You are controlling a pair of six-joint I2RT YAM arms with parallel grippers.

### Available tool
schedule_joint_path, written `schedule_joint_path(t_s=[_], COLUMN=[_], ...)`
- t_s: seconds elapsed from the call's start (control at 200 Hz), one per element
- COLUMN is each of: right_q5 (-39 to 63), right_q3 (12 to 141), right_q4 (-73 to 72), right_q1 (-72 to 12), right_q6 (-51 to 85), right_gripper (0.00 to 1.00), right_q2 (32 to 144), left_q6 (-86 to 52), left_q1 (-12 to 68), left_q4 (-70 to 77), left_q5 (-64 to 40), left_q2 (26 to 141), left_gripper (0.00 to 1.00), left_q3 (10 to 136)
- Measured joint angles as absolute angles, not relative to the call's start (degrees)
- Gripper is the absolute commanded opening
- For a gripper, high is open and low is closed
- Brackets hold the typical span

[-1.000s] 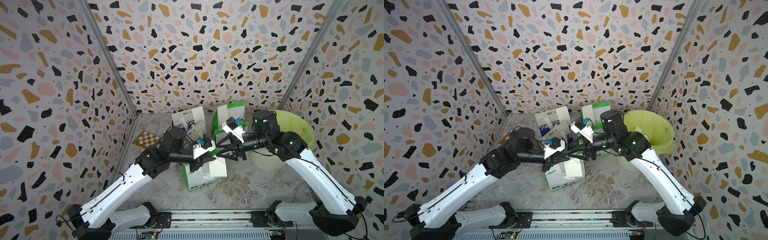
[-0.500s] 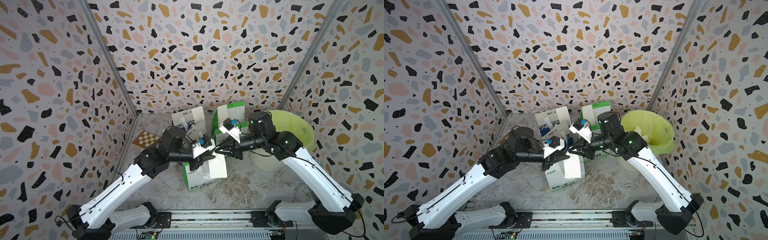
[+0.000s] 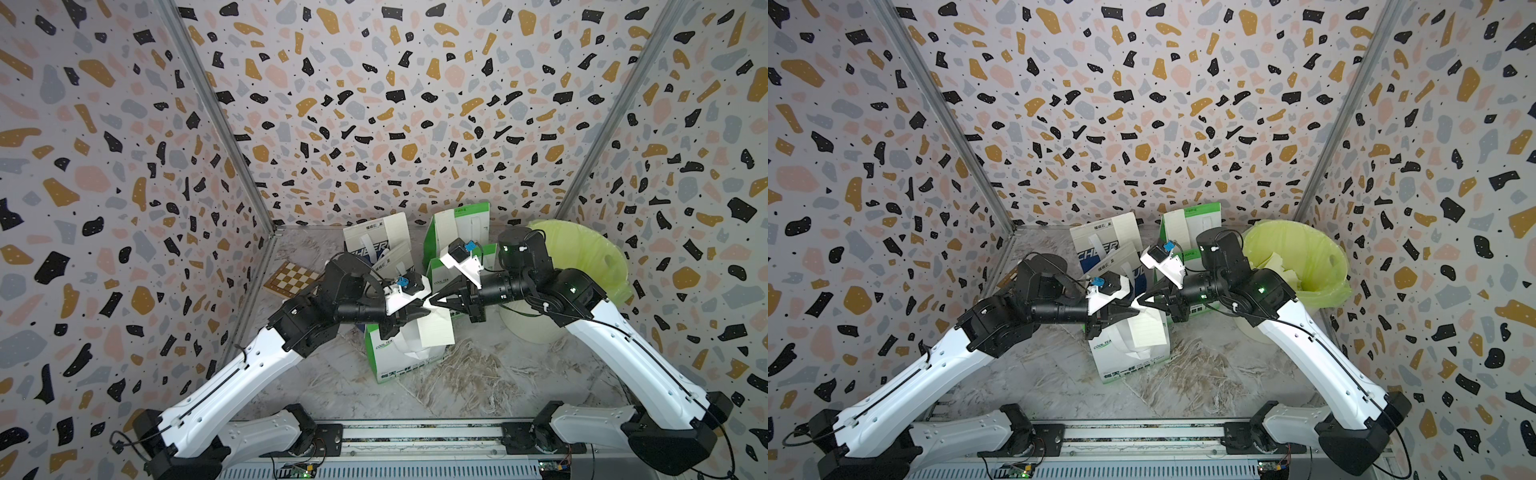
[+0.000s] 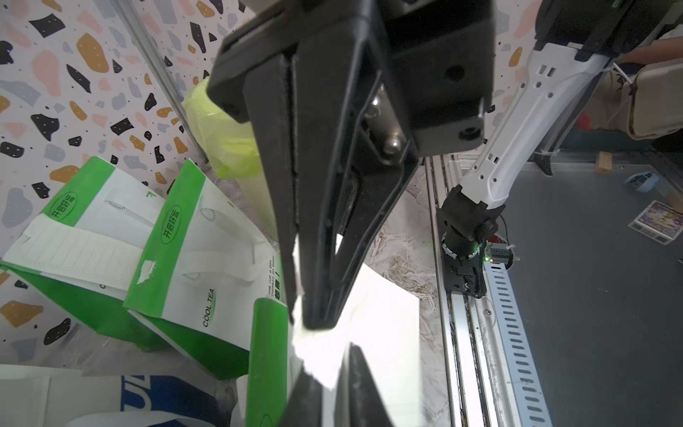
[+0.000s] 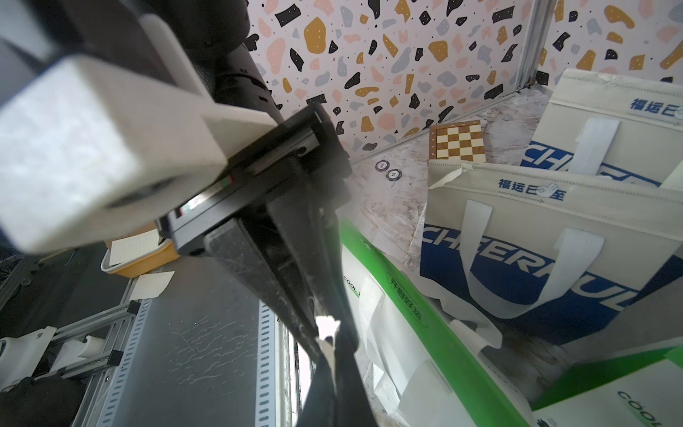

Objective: Shred takeout receipts and throw away
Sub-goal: Shred the takeout receipt.

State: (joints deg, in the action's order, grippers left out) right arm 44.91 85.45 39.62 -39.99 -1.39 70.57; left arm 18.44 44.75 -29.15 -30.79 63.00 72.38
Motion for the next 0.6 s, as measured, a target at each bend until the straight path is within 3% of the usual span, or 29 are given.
schedule_joint_path(t_s=[0.11, 0.601], right_q5=[42.5, 34.8], right_q3=[83.3, 76.8], right_q4=[37.6, 24.9], right_q1=[-40.0, -40.0], right_q6=[-0.1, 8.5], right_gripper=[0.0, 0.0], right_q2=[69.0, 64.0], left_q6=[18.4, 10.1], left_q1=[44.8, 44.8], left_q4=[-27.7, -10.2], left_q5=[-27.4, -25.7], left_q2=[62.4, 59.2], left_gripper=[0.43, 0.46], left_q3=[72.1, 64.4])
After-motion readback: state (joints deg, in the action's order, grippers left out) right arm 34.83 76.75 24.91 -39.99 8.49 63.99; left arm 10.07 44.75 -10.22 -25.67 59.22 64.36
